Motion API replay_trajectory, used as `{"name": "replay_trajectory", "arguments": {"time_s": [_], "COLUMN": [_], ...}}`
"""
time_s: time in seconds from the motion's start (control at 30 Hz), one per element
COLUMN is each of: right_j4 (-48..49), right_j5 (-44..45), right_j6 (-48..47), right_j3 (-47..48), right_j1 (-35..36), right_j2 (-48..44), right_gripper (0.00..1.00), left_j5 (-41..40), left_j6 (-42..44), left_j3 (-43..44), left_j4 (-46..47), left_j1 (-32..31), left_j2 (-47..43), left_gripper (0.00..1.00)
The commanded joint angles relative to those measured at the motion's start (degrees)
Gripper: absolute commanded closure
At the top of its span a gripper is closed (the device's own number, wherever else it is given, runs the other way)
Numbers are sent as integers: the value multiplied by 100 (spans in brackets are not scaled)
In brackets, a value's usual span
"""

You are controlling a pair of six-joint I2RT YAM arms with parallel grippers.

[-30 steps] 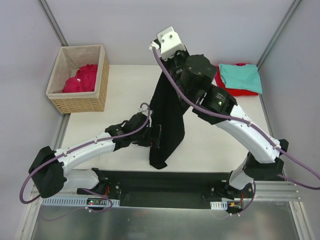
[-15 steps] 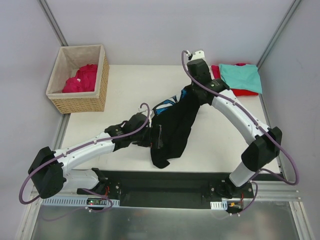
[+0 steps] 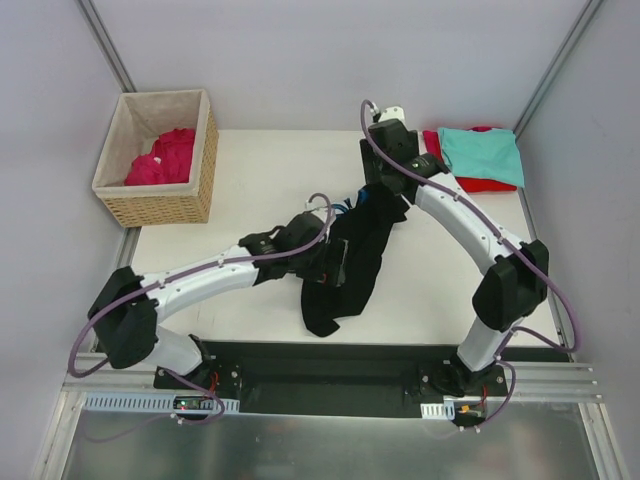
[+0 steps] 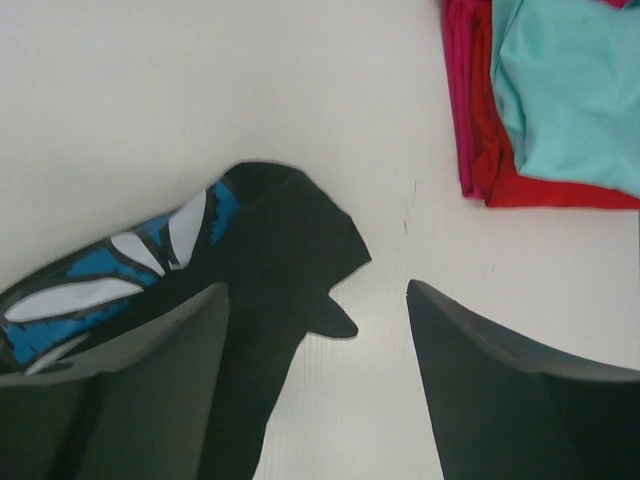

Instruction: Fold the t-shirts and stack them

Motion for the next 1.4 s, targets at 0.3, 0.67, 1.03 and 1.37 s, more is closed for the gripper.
{"name": "replay_trajectory", "arguments": {"time_s": [0.3,0.67,1.03,1.37], "right_j4": [366,401,401,339], "right_j5": [-681,-910,-1033,-980], "right_j6": [1008,1115,1255,1212], "right_j3": [-2324,-2703,-2773,-2905], "right_j1": [-127,-127,-118,-118], "right_j2": [-2160,-2548,-2583,-2723], "right_gripper": [22,24,25,26], "left_j5": [-2108,-2278,-2603,-2945], "left_j6": [1513,1409,1417,1355], "left_j3": [1671,1627,2568,2498], "left_j4": [-916,-1410,-2025,-2025], "left_j1": [-164,-182,-1210,-1281], "left_j2": [2156,1832,2446,2895], "left_gripper": [20,23,25,25]}}
